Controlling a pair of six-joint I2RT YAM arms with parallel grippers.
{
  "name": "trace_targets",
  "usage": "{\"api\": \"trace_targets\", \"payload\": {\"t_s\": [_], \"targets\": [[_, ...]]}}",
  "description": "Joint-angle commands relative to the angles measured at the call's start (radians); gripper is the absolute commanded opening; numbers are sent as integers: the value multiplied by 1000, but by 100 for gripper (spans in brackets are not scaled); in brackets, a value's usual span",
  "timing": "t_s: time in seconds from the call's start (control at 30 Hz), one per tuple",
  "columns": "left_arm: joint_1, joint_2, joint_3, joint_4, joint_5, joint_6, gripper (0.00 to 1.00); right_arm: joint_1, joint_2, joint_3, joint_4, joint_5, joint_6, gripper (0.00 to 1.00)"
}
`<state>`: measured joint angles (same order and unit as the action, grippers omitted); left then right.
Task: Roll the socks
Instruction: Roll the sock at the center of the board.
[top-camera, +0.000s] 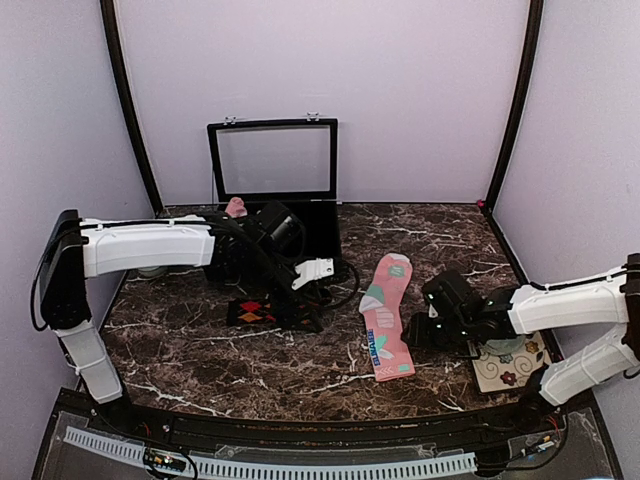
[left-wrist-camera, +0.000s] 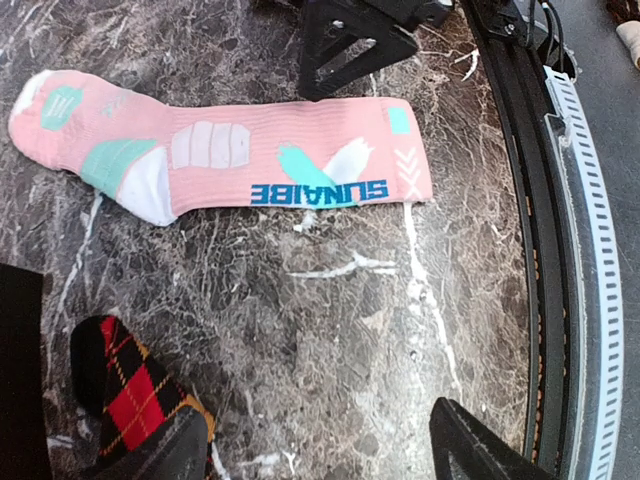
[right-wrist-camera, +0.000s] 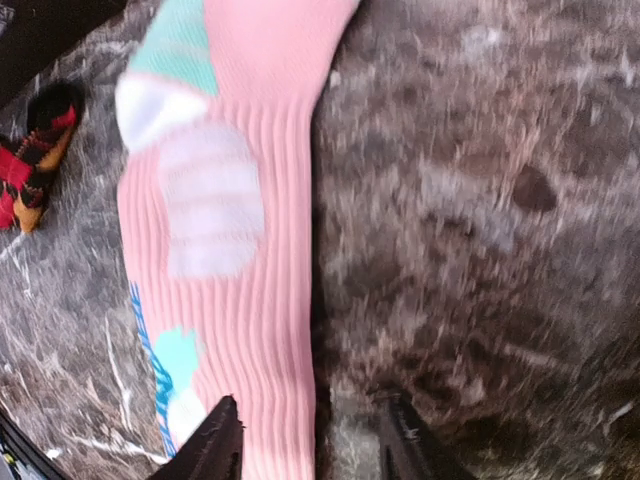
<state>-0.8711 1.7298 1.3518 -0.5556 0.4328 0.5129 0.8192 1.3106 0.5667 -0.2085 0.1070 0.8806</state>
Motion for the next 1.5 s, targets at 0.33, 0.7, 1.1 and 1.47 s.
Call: {"api": "trace_targets", "payload": {"t_s": [0.33, 0.7, 1.1, 1.47], "targets": [[-43, 36, -6, 77, 37, -50, 80, 180, 158, 20, 121, -36, 121, 22], [-42, -159, -248, 65, 65, 95, 83, 282, 430, 266, 182, -83, 100, 21], [-57, -30, -263, 64, 203, 279, 76, 330, 158, 94, 277, 76, -170, 79], [-93, 70, -240, 235, 168, 276, 70, 402, -200, -202, 527, 205, -561, 86]]}}
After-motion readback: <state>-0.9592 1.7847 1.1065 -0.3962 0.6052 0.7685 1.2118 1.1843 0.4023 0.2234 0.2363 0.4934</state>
